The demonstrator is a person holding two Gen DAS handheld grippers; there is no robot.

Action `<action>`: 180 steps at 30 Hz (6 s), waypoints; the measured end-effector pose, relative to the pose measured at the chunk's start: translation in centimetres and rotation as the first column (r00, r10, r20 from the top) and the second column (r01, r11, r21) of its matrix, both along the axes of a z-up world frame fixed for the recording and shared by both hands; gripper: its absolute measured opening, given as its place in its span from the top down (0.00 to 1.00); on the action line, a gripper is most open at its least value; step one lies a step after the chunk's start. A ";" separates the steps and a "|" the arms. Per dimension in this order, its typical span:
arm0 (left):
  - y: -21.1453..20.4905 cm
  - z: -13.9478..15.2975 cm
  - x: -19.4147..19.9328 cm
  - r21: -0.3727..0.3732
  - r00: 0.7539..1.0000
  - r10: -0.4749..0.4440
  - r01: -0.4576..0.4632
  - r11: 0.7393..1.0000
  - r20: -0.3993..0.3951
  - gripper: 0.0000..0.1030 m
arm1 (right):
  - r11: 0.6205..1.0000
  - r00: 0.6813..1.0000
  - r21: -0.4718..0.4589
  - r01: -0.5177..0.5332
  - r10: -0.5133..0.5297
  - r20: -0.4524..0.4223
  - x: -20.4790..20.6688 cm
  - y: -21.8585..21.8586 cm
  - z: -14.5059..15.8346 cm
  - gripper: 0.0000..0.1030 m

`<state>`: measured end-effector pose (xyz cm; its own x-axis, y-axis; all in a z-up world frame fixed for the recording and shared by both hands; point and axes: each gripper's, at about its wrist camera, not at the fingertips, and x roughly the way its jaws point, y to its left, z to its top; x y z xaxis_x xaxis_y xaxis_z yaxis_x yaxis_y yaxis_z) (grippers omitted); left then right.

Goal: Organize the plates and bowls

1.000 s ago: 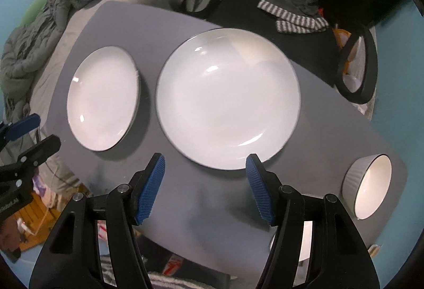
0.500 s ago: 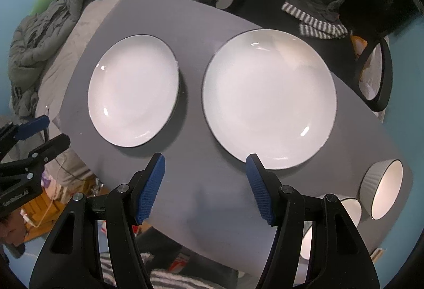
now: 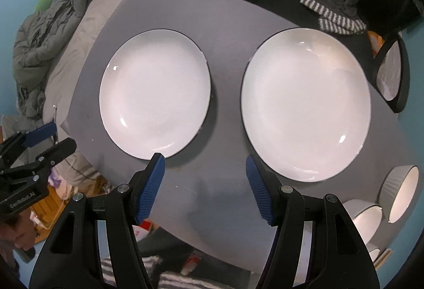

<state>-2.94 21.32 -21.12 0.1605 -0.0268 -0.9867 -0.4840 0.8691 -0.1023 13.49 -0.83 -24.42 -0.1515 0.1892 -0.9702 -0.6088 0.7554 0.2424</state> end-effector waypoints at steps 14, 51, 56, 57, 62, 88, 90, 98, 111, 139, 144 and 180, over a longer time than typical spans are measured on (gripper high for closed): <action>2.5 -3.4 1.9 -0.008 0.999 -0.012 0.012 1.000 -0.042 0.36 | 1.000 0.994 -0.021 0.022 -0.025 -0.108 0.2 3.3 -3.8 0.38; 3.9 -7.1 5.7 -0.072 0.996 -0.027 0.021 0.997 -0.083 0.50 | 0.992 0.983 0.014 0.123 -0.119 -0.141 2.9 5.1 -6.4 0.39; 4.3 -7.0 5.5 -0.107 0.997 -0.011 0.002 0.994 -0.081 0.63 | 0.992 0.982 0.015 0.125 -0.122 -0.147 3.0 5.3 -6.5 0.48; 4.4 -7.0 5.5 -0.112 0.997 -0.010 0.000 0.994 -0.082 0.68 | 0.992 0.982 0.013 0.124 -0.121 -0.146 3.0 5.3 -6.5 0.50; 4.5 -7.1 5.4 -0.126 0.996 -0.010 -0.002 0.992 -0.092 0.77 | 0.988 0.977 0.015 0.151 -0.146 -0.156 3.3 5.0 -6.6 0.58; 3.4 -7.5 4.9 -0.058 0.993 -0.033 0.027 0.998 -0.116 0.86 | 0.989 0.984 -0.027 0.145 -0.147 -0.105 2.5 4.2 -6.4 0.88; 3.1 -7.6 4.8 -0.054 0.992 -0.033 0.027 0.998 -0.119 0.86 | 0.990 0.985 -0.025 0.140 -0.142 -0.102 2.4 4.2 -6.1 0.88; 1.9 -7.4 4.6 -0.043 0.990 -0.043 0.037 0.998 -0.132 0.87 | 0.993 0.989 -0.031 0.113 -0.115 -0.096 2.0 4.1 -5.7 0.88; -0.4 -4.8 5.0 -0.052 0.994 -0.042 0.037 0.998 -0.102 0.87 | 0.994 0.989 -0.027 0.106 -0.108 -0.097 1.9 2.5 -3.3 0.88; -1.9 -8.1 6.6 -0.124 0.994 -0.029 0.016 0.992 -0.105 0.65 | 0.971 0.959 -0.051 0.232 -0.238 -0.155 2.8 -2.2 -3.8 0.95; -3.5 -9.2 7.6 -0.141 0.991 -0.092 0.077 0.987 -0.101 0.62 | 0.973 0.961 -0.056 0.226 -0.232 -0.152 2.8 -2.4 -4.1 0.95; -3.4 -8.8 8.0 -0.198 0.987 -0.153 0.139 0.970 -0.054 0.83 | 0.975 0.972 -0.082 0.207 -0.214 -0.098 1.3 -2.4 -4.9 0.94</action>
